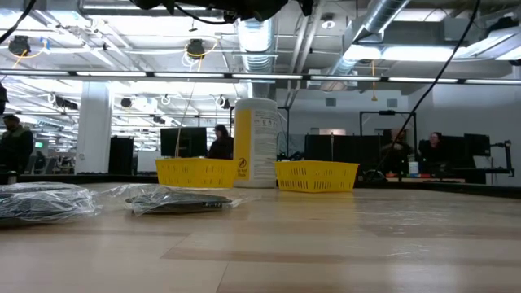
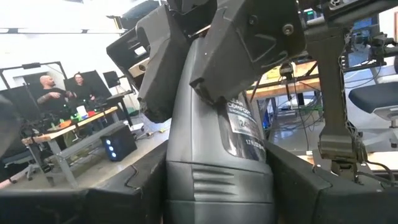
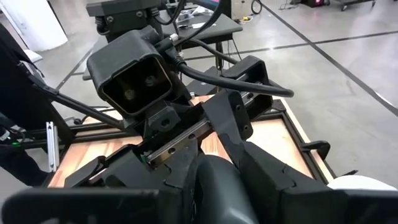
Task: Pick & Place Travel size toiletries
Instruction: Put the black deodorant into the right yellow bin
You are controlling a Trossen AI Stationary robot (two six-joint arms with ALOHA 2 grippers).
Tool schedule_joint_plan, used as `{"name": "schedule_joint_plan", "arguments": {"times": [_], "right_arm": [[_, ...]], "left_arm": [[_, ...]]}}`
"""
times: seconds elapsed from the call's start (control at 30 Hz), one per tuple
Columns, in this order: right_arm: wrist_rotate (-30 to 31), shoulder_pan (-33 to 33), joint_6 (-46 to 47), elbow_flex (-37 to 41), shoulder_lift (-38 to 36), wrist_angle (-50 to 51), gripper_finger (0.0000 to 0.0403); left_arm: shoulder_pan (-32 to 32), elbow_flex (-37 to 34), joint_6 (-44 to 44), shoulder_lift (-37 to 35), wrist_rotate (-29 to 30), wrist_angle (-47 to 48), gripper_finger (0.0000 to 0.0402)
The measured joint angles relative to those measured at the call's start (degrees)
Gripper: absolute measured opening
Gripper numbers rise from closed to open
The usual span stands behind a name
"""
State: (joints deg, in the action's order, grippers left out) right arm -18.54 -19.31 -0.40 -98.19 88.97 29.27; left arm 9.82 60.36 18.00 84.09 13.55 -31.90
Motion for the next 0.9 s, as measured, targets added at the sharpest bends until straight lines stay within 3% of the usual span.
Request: {"name": "schedule_joint_plan", "arguments": {"times": [0.1,0.3,0.43,0.57,0.9], "right_arm": [[-0.1,0.0,0.4,-0.1,0.1,0.0,0.0112],[-0.3,0.1,2.5,0.0,0.3,0.3,0.0296],[0.5,-0.3,3.3,0.0,-1.0,0.5,0.0351],[0.7,-0.8,3.2,0.0,-1.5,0.5,0.0339],[1.0,-0.2,0.6,0.0,-1.4,0.3,0.0231]], "left_arm": [[0.0,0.0,0.2,0.0,0.1,-0.1,0.02],[0.1,0.0,1.4,0.0,0.6,-1.1,0.0202],[0.1,0.0,1.8,-0.2,1.1,-2.2,0.0199],[0.1,0.1,1.9,-0.3,1.1,-2.7,0.0203],[0.1,0.1,1.9,-0.3,1.1,-3.0,0.0202]]}}
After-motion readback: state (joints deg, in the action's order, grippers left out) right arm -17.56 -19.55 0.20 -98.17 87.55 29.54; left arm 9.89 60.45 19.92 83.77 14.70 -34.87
